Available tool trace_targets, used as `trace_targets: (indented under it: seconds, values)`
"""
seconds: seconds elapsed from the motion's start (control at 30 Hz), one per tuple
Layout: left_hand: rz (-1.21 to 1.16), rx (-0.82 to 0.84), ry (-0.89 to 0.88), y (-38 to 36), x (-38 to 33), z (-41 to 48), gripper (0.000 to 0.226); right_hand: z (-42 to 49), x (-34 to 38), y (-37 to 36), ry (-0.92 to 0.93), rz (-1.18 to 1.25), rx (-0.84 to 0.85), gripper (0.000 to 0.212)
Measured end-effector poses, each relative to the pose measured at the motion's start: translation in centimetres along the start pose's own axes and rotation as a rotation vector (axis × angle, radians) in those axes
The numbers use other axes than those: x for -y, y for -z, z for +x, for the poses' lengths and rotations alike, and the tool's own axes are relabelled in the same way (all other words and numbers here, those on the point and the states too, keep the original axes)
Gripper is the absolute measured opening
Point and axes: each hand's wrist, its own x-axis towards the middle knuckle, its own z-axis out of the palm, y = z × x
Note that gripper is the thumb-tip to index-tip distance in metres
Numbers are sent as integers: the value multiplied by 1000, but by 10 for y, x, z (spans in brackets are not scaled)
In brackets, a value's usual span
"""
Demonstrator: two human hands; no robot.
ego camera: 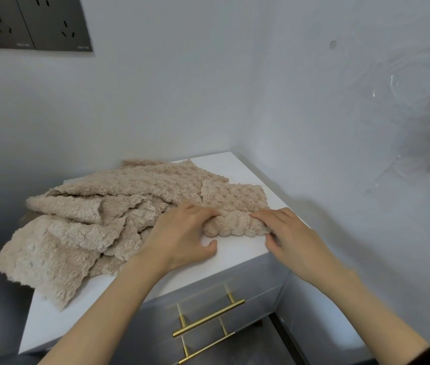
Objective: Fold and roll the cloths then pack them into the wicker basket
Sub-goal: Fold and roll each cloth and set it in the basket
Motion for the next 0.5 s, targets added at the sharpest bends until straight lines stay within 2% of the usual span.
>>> trace_targets:
  seconds: [0.13,0.27,0.37,0.5]
  values:
    - [-79,32,82,-1,1,3,42,4,-9,1,-41,186,44,43]
    - [-389,68,207,2,4,8,21,9,-14,6,-188,441,16,30]
    - [-509,97,280,4,4,11,43,12,-15,9,-278,608,-13,16]
    - [-467,68,393,3,3,12,48,14,-12,9,-400,745,-57,12]
